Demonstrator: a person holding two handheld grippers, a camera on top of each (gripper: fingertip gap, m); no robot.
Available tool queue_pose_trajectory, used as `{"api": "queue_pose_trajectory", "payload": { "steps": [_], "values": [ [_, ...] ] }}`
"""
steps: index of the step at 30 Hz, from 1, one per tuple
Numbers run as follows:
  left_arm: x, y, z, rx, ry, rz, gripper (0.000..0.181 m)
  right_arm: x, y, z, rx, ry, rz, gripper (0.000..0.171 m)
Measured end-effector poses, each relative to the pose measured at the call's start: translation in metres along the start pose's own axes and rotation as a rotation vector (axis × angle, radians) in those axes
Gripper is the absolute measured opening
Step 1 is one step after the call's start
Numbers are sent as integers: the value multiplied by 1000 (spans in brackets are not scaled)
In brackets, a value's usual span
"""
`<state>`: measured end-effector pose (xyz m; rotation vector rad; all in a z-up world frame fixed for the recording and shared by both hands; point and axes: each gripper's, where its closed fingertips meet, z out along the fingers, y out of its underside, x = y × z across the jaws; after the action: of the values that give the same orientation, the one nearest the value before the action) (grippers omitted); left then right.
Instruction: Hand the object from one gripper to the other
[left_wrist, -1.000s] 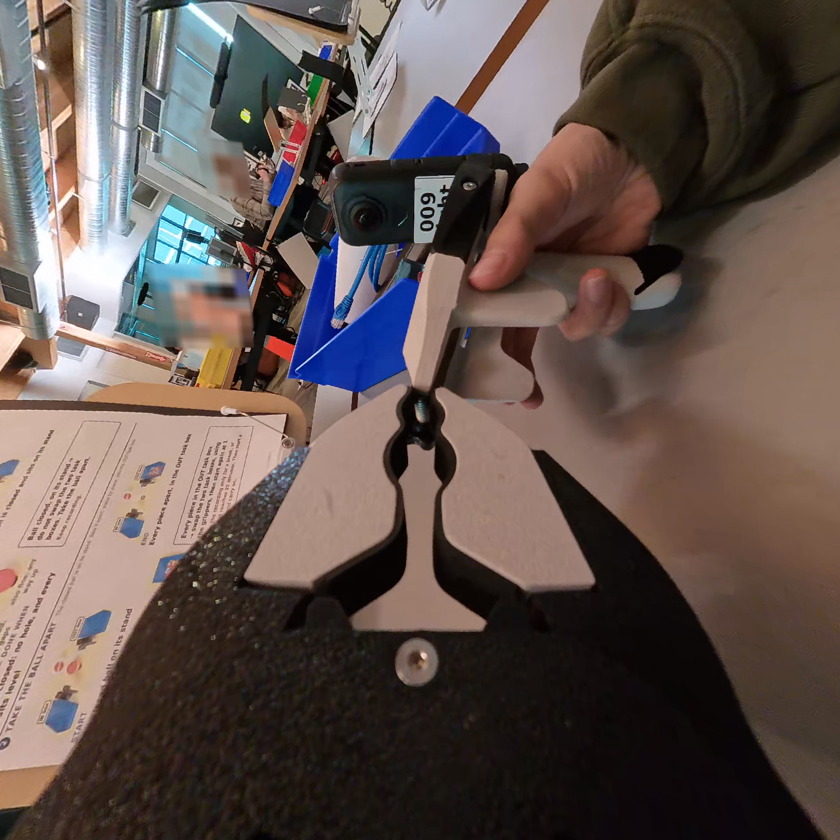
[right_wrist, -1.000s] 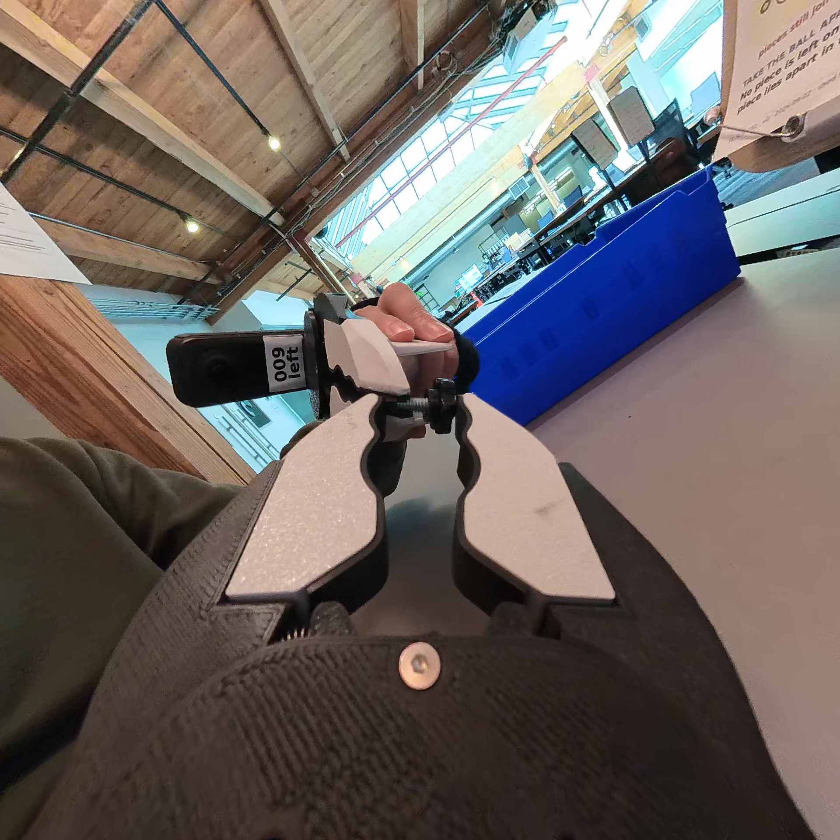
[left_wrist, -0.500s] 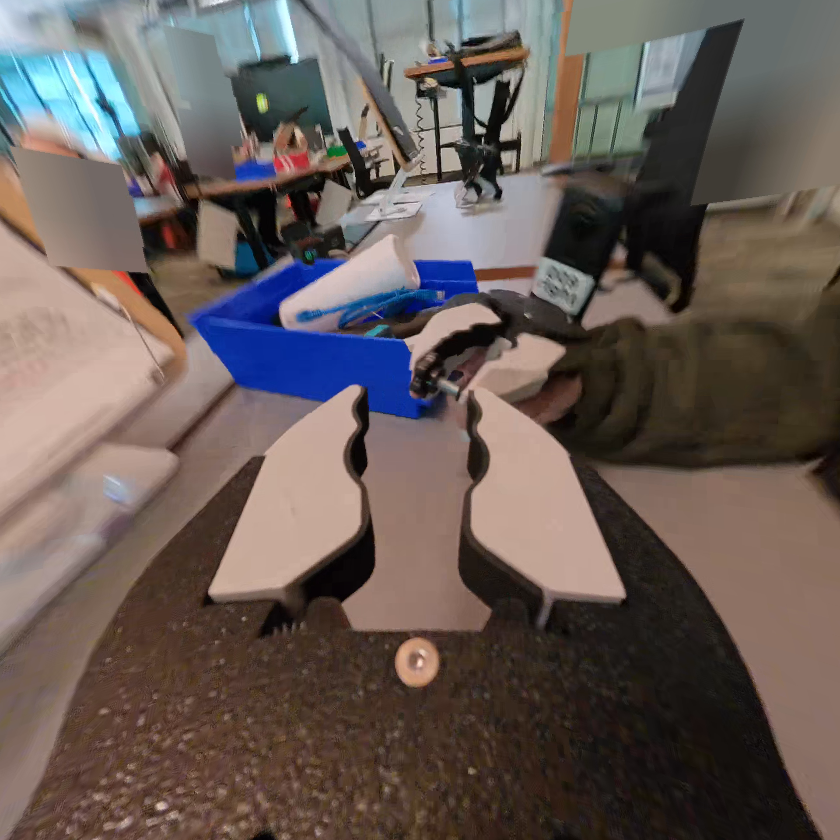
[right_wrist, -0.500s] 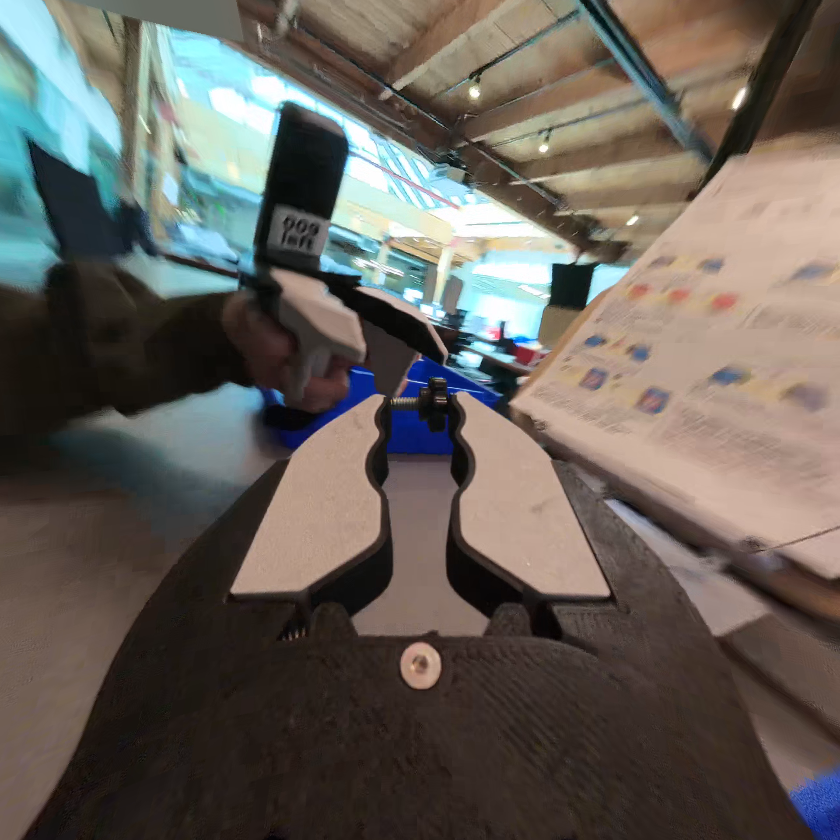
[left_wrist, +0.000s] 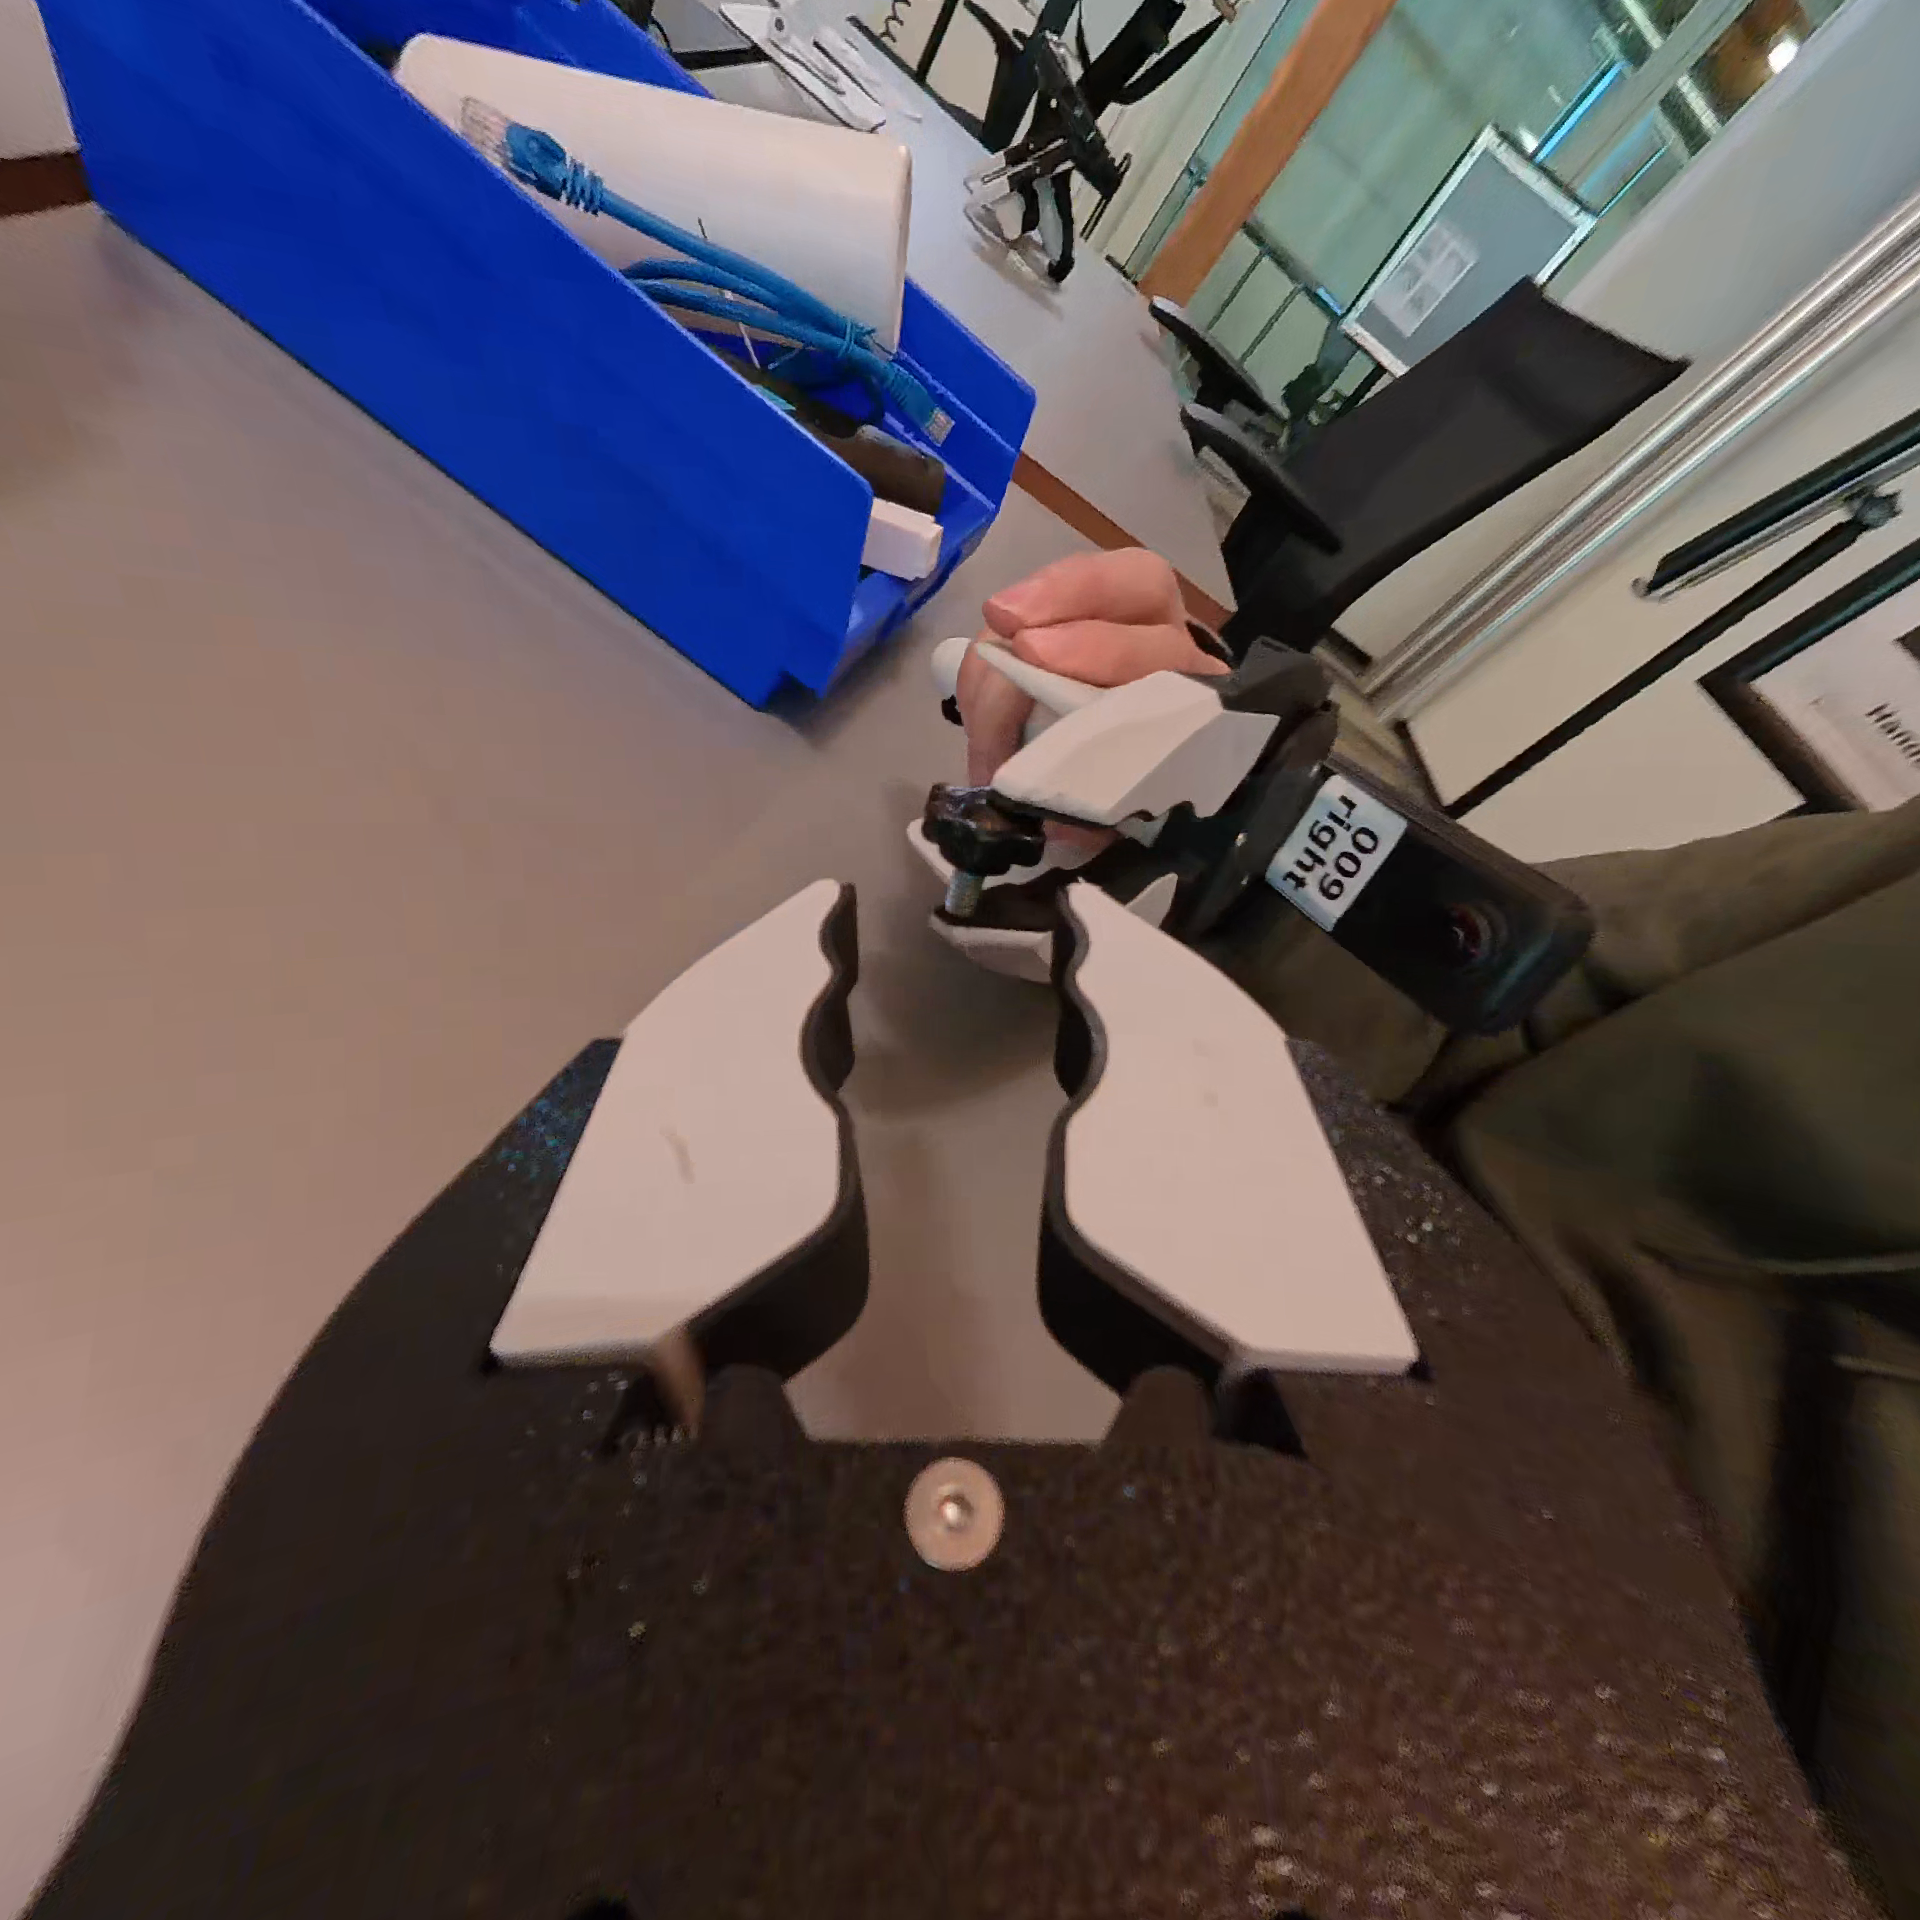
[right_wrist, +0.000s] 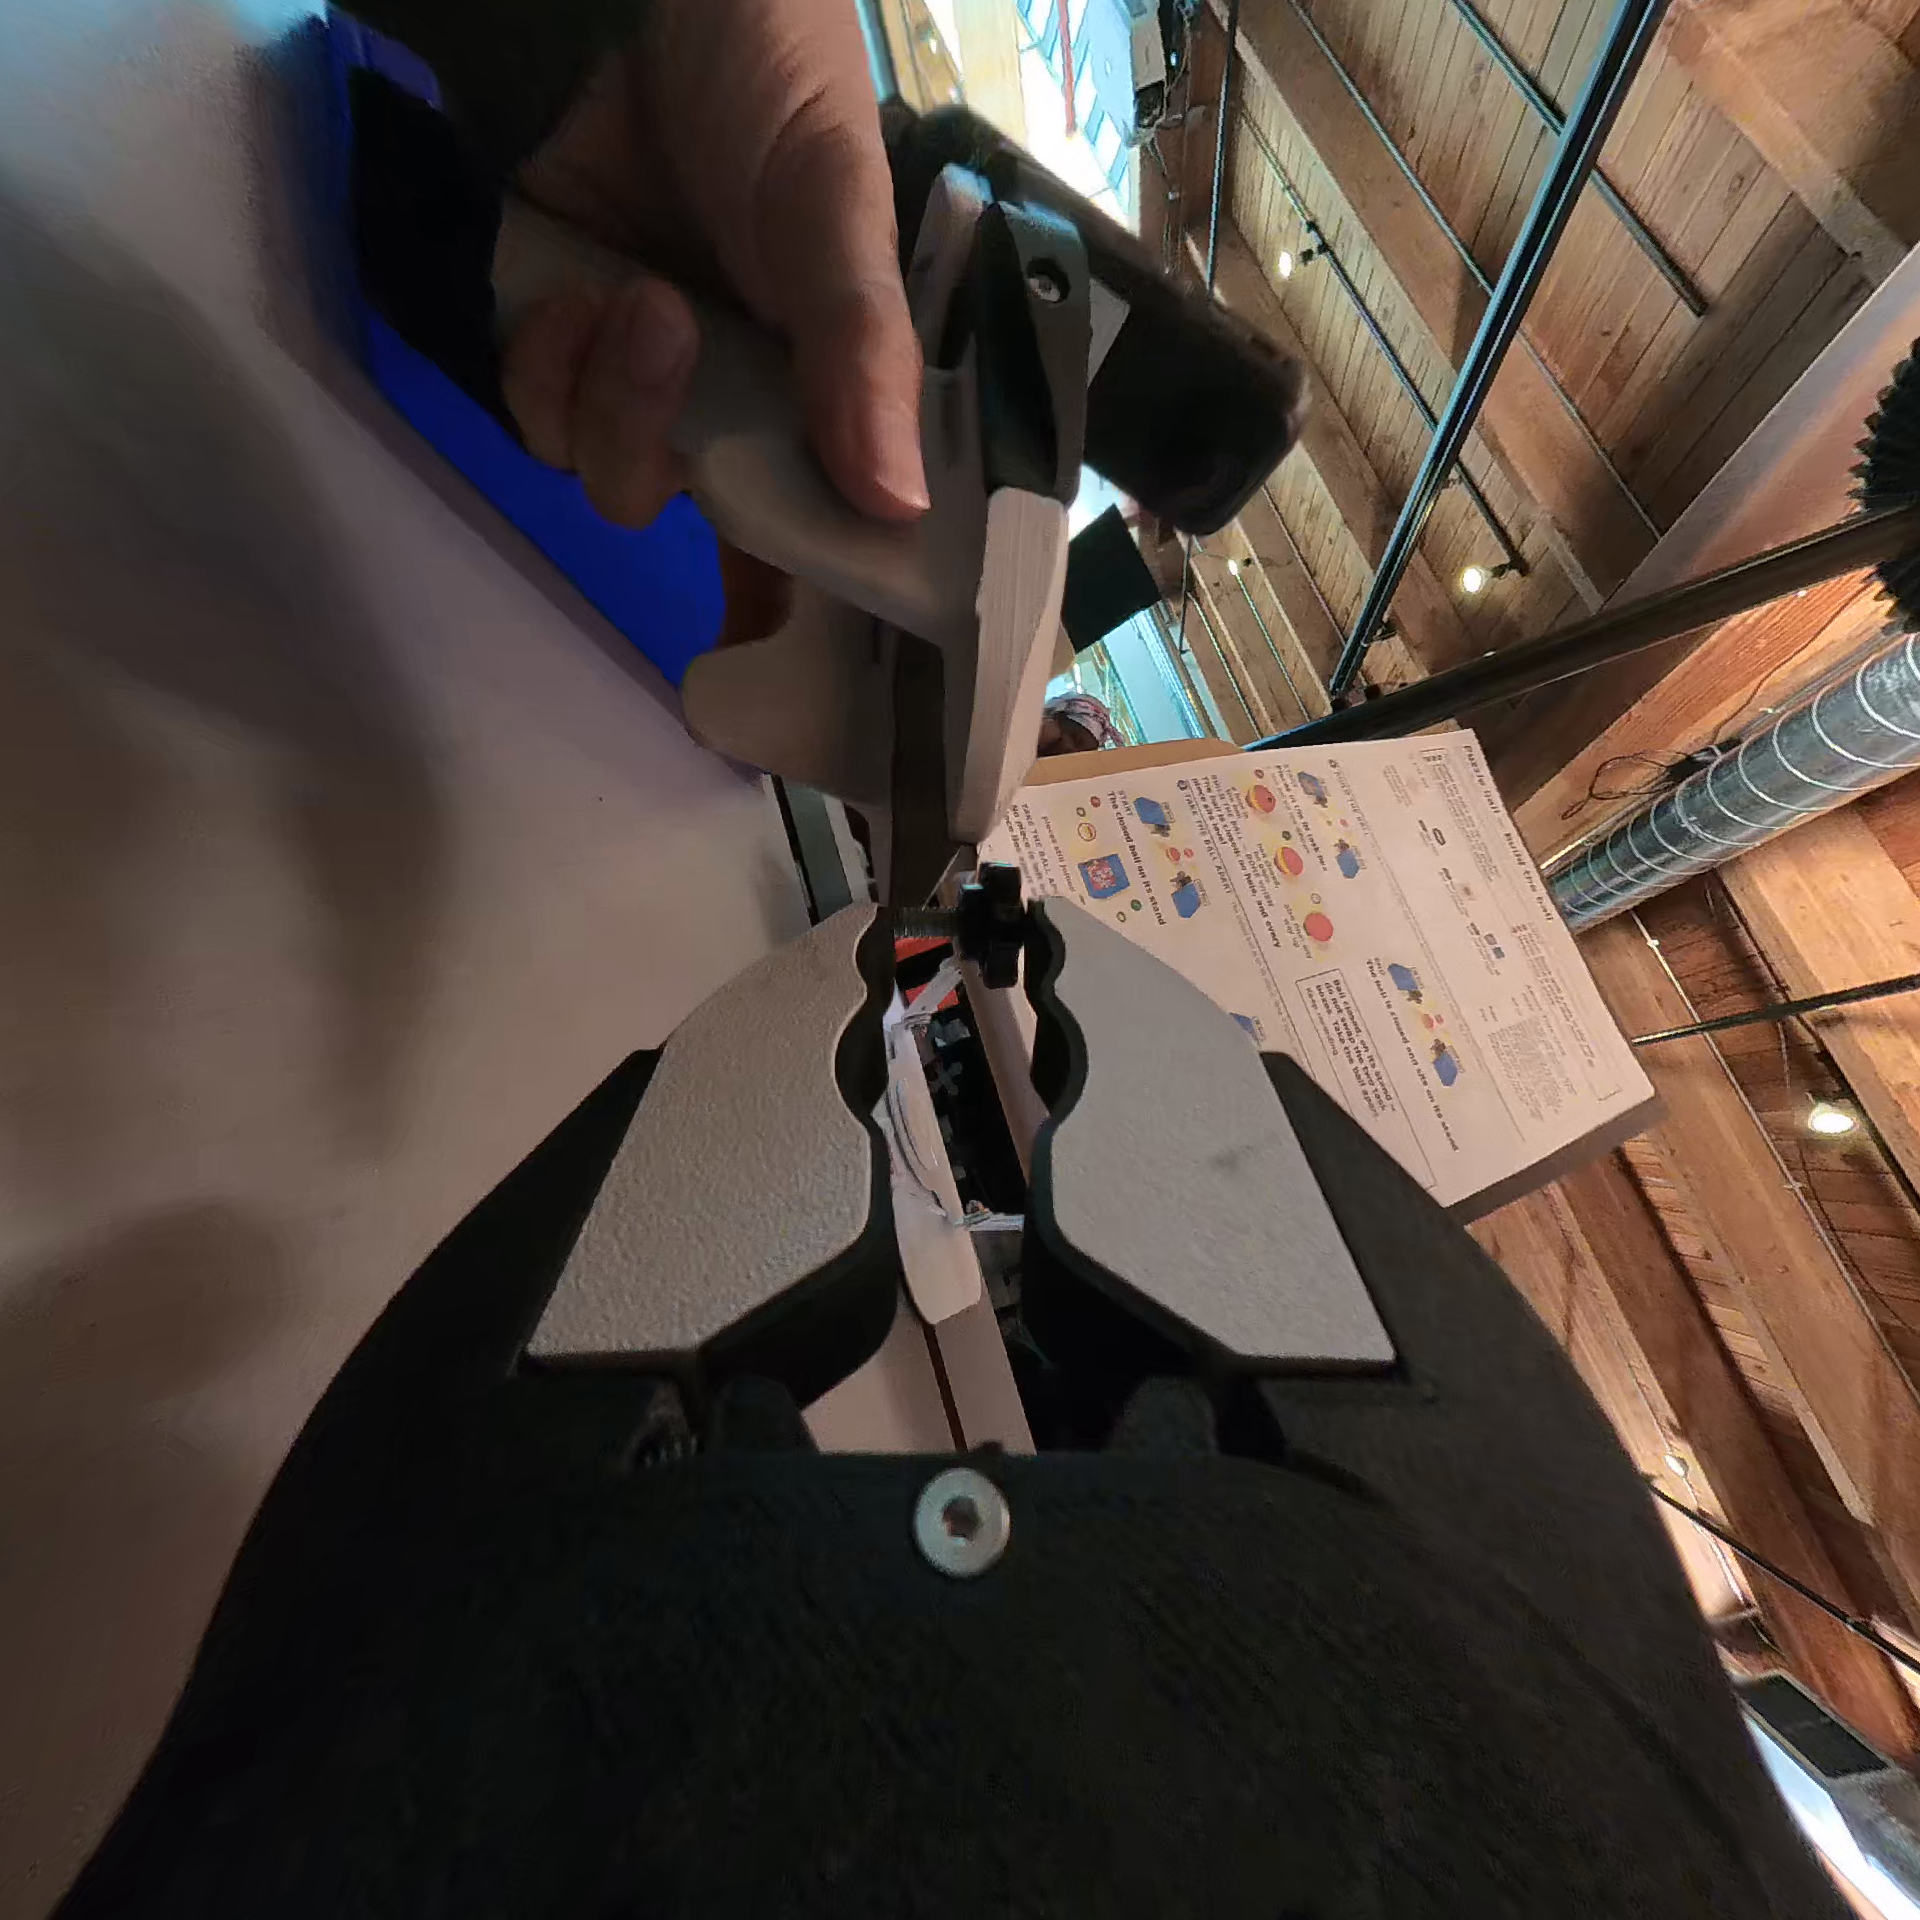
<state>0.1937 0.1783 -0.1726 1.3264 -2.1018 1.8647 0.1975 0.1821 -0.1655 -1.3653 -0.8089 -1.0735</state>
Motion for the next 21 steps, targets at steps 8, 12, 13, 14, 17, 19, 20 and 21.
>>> {"api": "queue_pose_trajectory", "payload": {
  "steps": [8,12,13,14,17,19,20,21],
  "values": [
    [2,0,9,-6,-46,165,23,-7,-4,4,5,-20,-4,23],
    [1,1,9,-7,-72,288,23,-7,-4,4,7,-20,55,24],
    [0,1,8,-4,-80,326,22,-6,-4,4,8,-22,100,23],
    [-2,-1,7,9,-105,383,22,-4,-4,3,17,-20,166,24],
    [-10,-11,-3,46,-217,551,22,8,-6,-1,90,-48,501,45],
    [-10,-22,-10,103,-292,735,22,16,-6,-3,155,-104,818,56],
    [-7,-24,-12,114,-314,832,22,18,-6,-3,188,-158,993,56],
    [-4,-27,-13,126,-335,921,22,18,-7,-3,220,-231,1169,58]
  ]
}}
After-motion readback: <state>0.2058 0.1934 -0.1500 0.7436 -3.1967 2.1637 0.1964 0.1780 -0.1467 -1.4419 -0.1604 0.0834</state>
